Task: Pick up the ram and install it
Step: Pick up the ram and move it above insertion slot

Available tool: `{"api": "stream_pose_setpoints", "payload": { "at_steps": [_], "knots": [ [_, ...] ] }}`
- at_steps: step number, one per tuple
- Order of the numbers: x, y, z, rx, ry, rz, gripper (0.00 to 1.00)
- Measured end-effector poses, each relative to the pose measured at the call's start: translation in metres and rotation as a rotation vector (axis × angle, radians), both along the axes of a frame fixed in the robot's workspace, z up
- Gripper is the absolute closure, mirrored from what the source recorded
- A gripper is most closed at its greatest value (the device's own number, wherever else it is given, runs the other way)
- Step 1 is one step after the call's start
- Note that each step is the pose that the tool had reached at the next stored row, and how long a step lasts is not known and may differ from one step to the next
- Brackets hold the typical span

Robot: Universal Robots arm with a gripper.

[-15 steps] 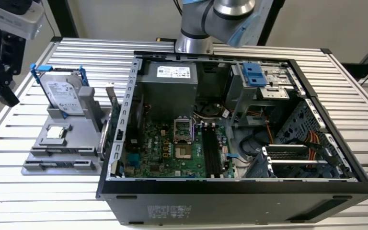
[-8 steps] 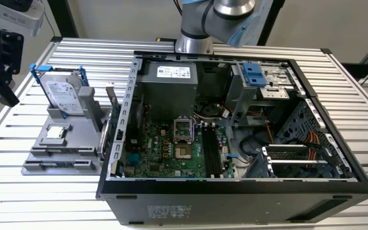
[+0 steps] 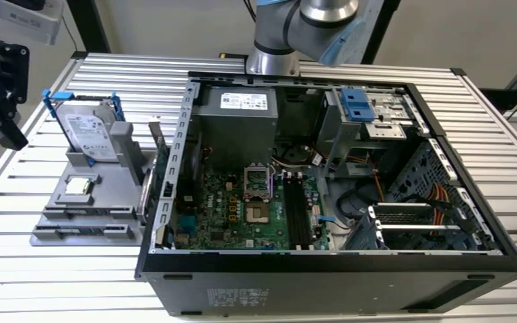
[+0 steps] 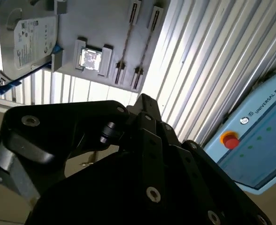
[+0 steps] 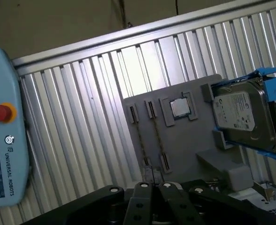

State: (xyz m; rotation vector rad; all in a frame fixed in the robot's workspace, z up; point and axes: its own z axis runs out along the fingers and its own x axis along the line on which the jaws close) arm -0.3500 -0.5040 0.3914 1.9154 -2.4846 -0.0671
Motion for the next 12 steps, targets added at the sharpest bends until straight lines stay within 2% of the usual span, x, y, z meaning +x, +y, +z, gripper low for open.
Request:
{"api": "stream_pose_setpoints", "payload": {
  "at_steps": [12],
  "knots": [
    [0.0000, 0.0000, 0.0000, 0.0002, -0.0138, 0.188, 1.00]
  ]
}}
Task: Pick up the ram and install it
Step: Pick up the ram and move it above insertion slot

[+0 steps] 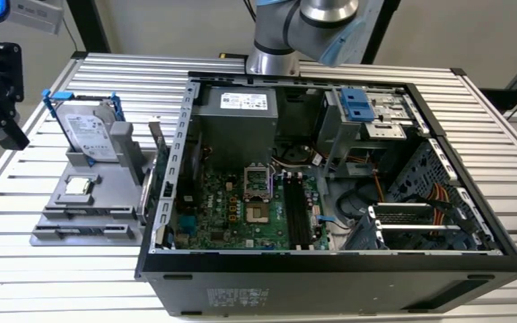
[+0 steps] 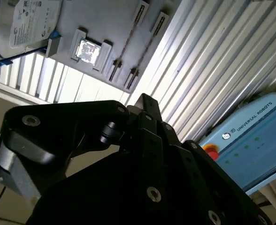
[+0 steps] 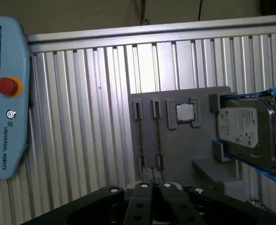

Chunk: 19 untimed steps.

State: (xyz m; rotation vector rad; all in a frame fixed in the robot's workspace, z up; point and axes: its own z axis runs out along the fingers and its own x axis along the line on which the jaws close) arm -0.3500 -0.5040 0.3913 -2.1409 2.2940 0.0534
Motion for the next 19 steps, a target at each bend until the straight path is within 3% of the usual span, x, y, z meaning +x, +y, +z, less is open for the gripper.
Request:
{"api": "stream_pose_setpoints", "payload": {
  "at_steps": [9, 14, 19],
  "knots": [
    [0.0000, 0.0000, 0.0000, -0.0001, -0.0042, 0.148, 1.00],
    [0.0000, -0.0004, 0.0000, -0.0002, -0.0046, 0.147, 1.00],
    [0.0000, -0.0009, -0.0007, -0.0001, -0.0045, 0.103, 1.00]
  ]
}}
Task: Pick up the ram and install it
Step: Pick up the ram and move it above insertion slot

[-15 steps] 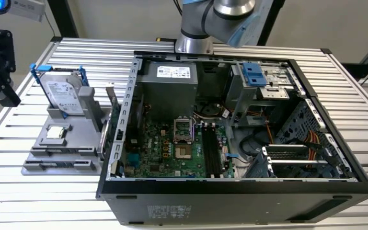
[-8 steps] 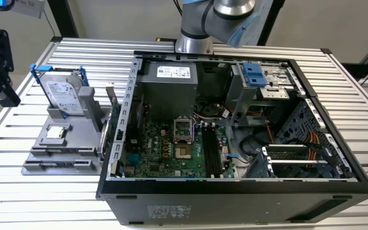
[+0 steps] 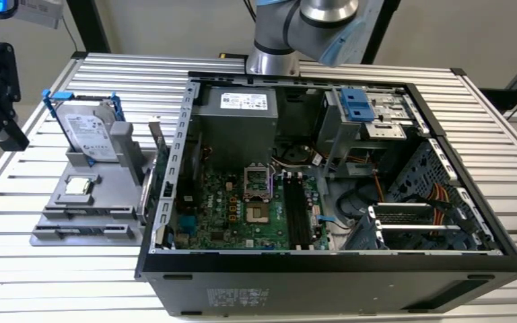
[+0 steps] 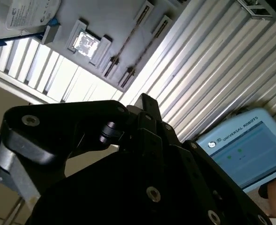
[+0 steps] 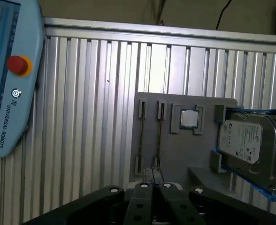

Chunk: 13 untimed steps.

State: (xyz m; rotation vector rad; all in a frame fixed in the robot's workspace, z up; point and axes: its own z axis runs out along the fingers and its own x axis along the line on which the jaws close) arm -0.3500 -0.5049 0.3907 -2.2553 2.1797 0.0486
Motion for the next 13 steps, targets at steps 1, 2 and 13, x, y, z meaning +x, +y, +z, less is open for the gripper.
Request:
{"api": "stream_pose_setpoints", "payload": {
  "at_steps": [1, 2, 13],
  "knots": [
    [0.0000, 0.0000, 0.0000, 0.0000, 0.0000, -0.002, 1.00],
    [0.0000, 0.0000, 0.0000, 0.0000, 0.0000, -0.002, 1.00],
    [0.0000, -0.0001, -0.0002, 0.0001, 0.0000, -0.002, 1.00]
  ]
}}
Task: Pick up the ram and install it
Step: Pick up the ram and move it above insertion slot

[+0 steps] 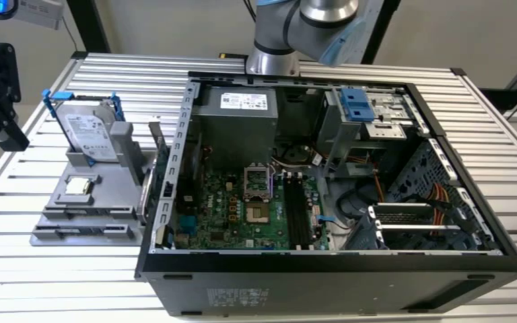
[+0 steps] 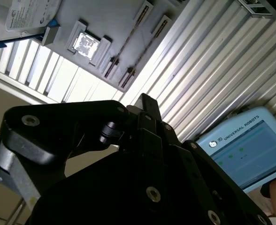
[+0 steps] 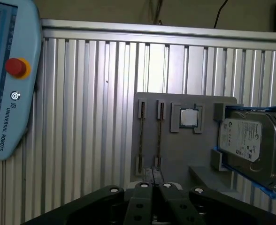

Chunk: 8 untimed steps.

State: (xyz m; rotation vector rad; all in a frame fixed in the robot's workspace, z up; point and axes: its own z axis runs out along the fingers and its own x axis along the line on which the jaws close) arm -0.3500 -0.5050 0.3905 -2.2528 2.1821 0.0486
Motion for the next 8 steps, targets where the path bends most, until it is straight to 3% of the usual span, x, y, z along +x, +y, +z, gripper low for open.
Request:
{"api": "stream_pose_setpoints", "payload": {
  "at_steps": [1, 2, 8],
  "knots": [
    [0.0000, 0.0000, 0.0000, 0.0000, 0.0000, 0.000, 1.00],
    [0.0000, 0.0000, 0.0000, 0.0000, 0.0000, 0.000, 0.00],
    [0.0000, 0.0000, 0.0000, 0.0000, 0.0000, 0.000, 0.00]
  ]
}}
